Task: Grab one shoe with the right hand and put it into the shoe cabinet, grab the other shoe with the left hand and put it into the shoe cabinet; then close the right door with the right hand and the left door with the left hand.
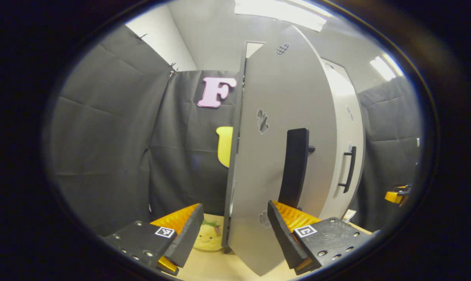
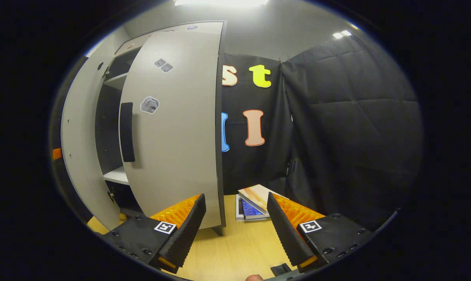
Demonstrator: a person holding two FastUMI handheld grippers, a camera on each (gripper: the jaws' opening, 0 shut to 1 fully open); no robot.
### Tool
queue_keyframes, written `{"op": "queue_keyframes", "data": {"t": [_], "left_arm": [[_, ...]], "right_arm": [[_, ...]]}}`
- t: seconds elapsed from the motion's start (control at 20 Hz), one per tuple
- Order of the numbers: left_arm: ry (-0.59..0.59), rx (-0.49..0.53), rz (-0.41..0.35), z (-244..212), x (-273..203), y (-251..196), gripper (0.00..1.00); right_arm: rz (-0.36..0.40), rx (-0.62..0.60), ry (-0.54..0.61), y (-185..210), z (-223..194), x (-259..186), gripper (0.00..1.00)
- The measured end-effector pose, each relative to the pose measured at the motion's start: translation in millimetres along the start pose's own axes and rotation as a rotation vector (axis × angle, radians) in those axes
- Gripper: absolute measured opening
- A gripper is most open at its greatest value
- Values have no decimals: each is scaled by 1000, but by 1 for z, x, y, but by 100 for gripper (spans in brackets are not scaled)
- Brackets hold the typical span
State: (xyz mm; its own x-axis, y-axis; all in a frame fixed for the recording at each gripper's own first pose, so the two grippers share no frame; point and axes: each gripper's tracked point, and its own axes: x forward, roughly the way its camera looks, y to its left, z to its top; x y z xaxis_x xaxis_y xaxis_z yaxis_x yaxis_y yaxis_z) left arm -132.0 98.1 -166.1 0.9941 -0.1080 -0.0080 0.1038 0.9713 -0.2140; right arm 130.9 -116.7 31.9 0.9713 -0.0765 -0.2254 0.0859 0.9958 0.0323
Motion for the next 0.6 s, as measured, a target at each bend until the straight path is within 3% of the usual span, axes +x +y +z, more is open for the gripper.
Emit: {"op": "queue_keyframes", "data": {"t": [0.5,0.6], "left_arm": [[36,-27,-130,-26,47,-81,94],[26,7,-102,-28,53,-83,94]], "right_arm": [[-66,10,17,-34,-14,-11,99],[-77,10,18,-41,-16,-14,99]]}}
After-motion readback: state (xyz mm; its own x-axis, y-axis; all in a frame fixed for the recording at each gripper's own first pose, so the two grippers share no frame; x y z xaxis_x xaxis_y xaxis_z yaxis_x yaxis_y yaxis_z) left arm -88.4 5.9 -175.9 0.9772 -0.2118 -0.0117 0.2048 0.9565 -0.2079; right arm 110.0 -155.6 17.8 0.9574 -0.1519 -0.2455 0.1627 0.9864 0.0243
